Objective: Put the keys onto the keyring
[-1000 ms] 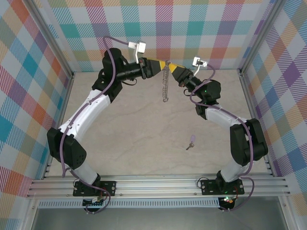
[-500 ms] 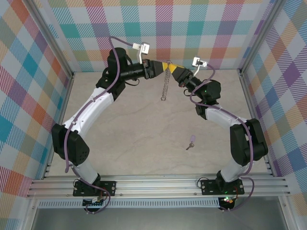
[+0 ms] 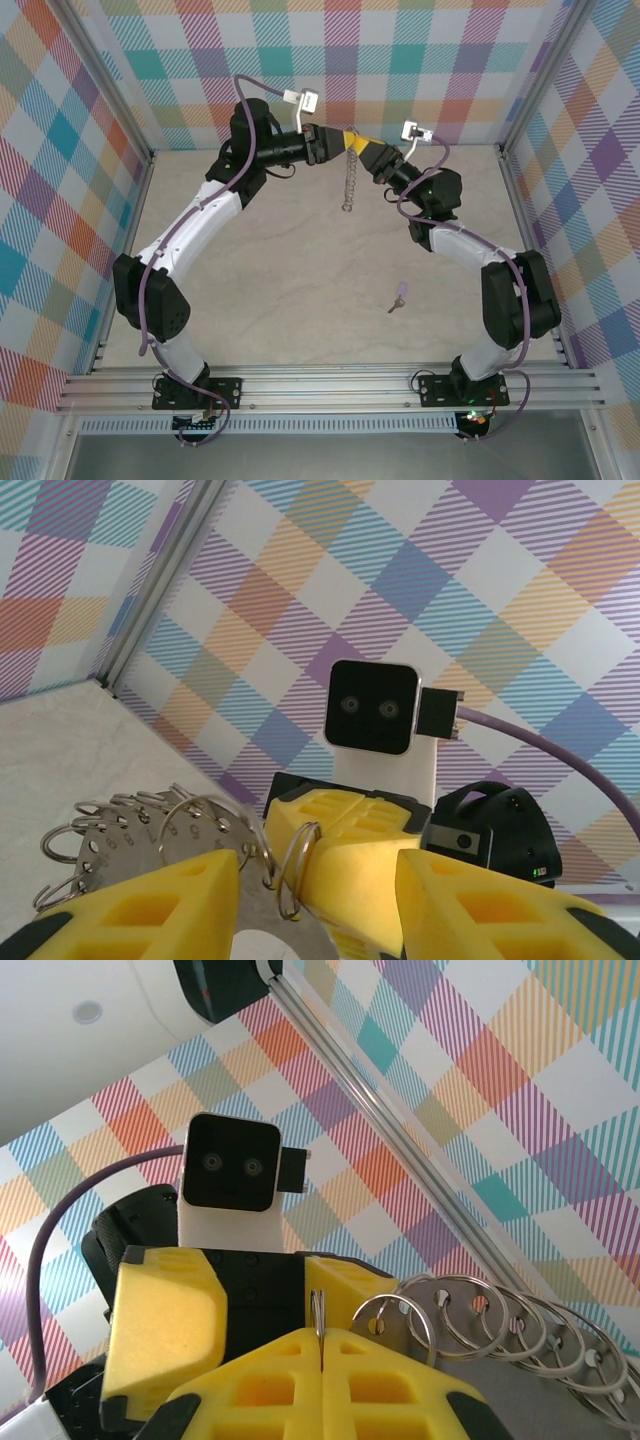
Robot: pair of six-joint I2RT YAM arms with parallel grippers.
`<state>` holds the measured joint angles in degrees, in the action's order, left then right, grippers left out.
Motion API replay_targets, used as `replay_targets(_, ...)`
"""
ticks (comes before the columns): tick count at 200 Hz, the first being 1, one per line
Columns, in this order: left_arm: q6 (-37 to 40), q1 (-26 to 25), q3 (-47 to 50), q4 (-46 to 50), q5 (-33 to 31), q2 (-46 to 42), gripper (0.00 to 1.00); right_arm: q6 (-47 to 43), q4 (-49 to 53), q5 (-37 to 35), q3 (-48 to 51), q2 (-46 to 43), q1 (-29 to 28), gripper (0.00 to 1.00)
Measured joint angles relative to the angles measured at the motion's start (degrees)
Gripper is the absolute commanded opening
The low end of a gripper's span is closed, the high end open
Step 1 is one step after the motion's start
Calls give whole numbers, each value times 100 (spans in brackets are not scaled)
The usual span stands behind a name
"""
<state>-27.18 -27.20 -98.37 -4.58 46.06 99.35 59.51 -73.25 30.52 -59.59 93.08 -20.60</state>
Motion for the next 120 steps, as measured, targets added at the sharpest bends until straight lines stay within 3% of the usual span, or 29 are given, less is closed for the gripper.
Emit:
replay_targets(25, 2, -4, 0, -2, 4, 24, 40, -2, 11, 0, 2, -26, 0, 0)
replay_targets(67, 52, -4, 0, -7, 26, 37, 24, -2, 50, 2, 2, -35, 0, 0)
replay_targets(109, 116, -2, -2, -4, -7, 37, 0, -4, 85, 35, 4, -59, 13, 0)
replay_targets(120, 133, -4, -4, -4, -9, 37, 0, -9, 109, 46, 11, -81, 22, 0)
